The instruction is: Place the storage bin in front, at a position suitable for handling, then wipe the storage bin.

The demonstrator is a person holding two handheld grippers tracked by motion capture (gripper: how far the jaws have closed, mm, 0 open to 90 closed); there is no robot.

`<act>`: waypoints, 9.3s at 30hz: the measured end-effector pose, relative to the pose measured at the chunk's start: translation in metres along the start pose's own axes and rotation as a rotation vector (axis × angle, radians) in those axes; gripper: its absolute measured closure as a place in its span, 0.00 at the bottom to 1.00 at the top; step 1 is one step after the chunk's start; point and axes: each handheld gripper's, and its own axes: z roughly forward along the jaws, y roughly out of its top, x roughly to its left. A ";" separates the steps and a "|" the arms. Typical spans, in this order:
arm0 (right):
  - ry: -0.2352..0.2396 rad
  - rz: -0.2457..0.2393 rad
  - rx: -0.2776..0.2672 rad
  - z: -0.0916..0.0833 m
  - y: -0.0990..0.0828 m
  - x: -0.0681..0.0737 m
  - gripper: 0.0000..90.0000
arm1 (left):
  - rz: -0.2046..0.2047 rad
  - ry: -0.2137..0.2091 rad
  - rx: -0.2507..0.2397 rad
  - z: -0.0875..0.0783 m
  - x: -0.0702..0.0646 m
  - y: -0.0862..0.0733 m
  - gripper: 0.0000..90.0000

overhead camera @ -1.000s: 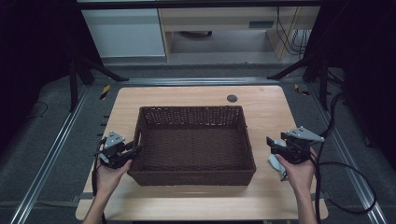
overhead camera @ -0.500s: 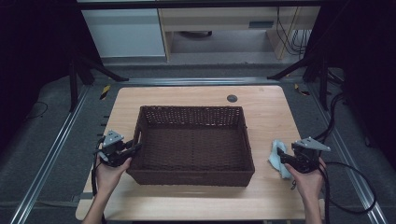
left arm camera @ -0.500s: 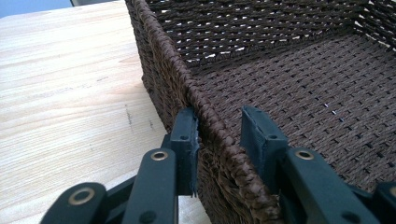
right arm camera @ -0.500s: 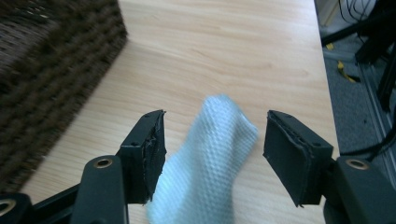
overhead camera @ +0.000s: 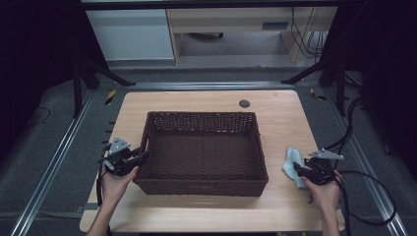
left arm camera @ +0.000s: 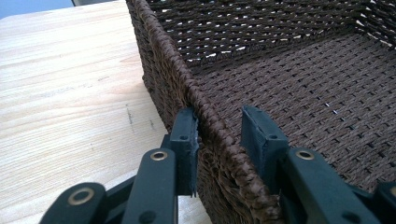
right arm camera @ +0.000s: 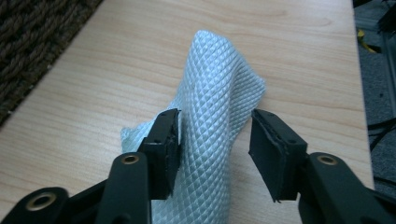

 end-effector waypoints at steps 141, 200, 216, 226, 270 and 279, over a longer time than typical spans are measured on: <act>0.268 -0.115 0.033 0.067 0.053 0.055 0.88 | 0.001 0.041 -0.025 0.009 -0.010 0.006 0.56; 0.262 -0.125 0.060 0.059 0.056 0.057 0.88 | -0.025 0.020 0.007 0.013 -0.011 0.010 0.73; 0.306 -0.125 -0.172 -0.009 0.069 0.050 0.88 | -0.023 0.024 0.005 0.013 -0.012 0.011 0.73; 0.287 -0.153 -0.039 0.010 0.047 0.056 0.88 | -0.018 0.027 0.006 0.013 -0.012 0.011 0.73; 0.301 -0.170 0.029 0.024 0.040 0.073 0.88 | -0.040 0.053 -0.010 0.019 0.002 0.014 0.62; 0.272 -0.150 -0.140 -0.007 0.052 0.063 0.88 | -0.036 0.019 -0.022 0.012 0.004 0.014 0.55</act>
